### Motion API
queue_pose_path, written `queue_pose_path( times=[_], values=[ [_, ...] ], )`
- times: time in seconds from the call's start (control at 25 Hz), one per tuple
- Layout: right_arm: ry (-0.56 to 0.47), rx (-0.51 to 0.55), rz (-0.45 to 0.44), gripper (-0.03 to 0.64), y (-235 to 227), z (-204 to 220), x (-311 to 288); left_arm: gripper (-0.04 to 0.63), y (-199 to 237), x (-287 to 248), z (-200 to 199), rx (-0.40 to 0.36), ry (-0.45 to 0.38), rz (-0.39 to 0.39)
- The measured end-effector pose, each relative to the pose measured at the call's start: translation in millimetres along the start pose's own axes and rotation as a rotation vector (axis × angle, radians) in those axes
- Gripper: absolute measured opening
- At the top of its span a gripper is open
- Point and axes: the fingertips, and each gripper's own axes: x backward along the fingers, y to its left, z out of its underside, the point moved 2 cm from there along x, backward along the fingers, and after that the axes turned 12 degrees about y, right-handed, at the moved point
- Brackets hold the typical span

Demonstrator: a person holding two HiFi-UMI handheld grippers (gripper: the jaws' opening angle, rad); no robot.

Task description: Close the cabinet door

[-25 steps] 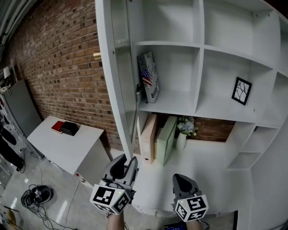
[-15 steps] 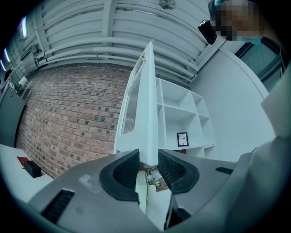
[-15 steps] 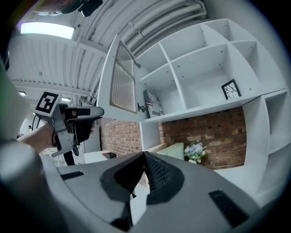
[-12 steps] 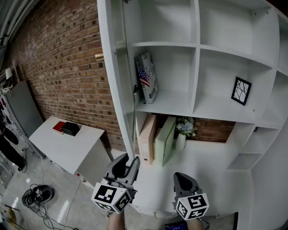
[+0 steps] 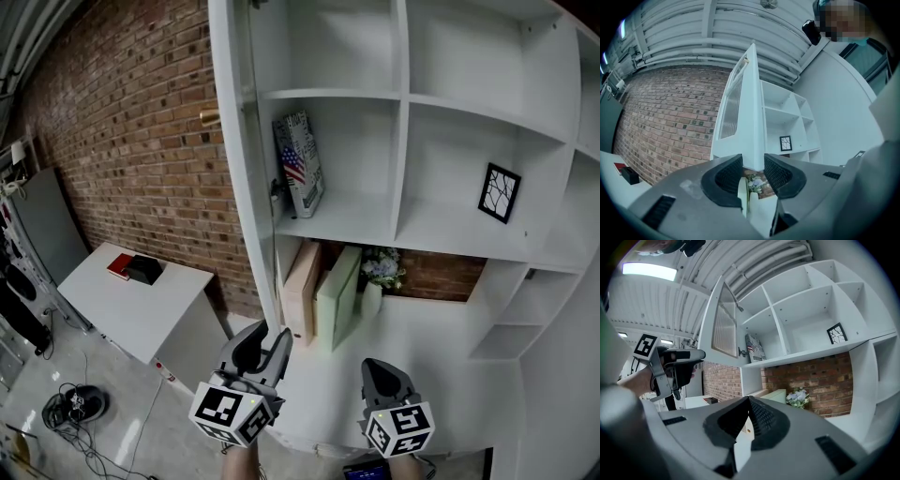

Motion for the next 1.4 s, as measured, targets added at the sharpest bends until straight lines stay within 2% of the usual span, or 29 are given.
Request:
queue_pose_path(
  times=[1.2,1.4],
  values=[
    [-0.015,-0.002,-0.017,0.002,-38,-4,-3,0.155,-36,-36,-1,-0.033,0.016,-0.037],
    [-0.008,-0.01,-0.004,0.002,-51,-1,0,0.156,-38,-38,-4,-0.019,0.012,-0.047]
  ],
)
